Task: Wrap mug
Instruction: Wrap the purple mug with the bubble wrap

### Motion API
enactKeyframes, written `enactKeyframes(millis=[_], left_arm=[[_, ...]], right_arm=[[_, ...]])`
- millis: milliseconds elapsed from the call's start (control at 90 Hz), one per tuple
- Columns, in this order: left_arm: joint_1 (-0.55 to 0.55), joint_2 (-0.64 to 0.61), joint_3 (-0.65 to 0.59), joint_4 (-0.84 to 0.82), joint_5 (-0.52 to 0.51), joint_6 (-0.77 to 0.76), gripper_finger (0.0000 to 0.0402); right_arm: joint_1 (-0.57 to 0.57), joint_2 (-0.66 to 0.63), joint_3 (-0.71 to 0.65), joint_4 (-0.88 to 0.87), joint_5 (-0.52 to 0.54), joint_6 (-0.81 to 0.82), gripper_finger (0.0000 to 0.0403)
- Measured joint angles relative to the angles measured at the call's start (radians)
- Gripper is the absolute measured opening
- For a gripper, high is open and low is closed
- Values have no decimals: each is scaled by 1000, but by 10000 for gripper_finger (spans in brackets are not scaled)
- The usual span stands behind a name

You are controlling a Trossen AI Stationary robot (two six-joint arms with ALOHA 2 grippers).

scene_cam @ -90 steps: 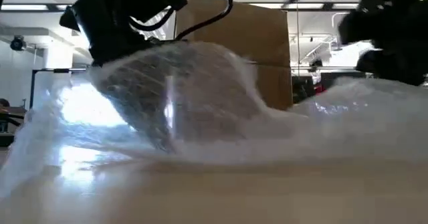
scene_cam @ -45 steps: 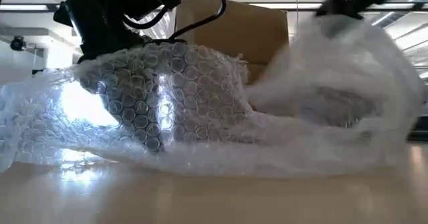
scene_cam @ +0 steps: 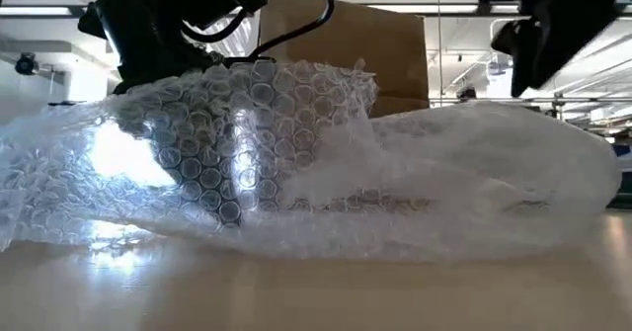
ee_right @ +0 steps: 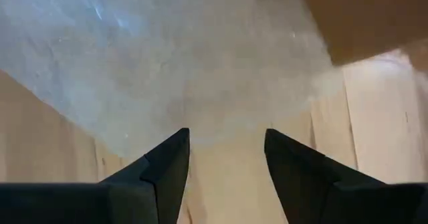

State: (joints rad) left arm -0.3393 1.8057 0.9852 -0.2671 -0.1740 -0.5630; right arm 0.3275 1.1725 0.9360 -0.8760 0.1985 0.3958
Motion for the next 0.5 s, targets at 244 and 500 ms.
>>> enactKeyframes(millis=[244,500], left_arm=[[0,0,0,4,-1,0,74],[1,0,0,10,-1,0,74]], right_arm=[[-1,95,-5,543,0,-285,201],[-71,410,25,742,13,-392,185]])
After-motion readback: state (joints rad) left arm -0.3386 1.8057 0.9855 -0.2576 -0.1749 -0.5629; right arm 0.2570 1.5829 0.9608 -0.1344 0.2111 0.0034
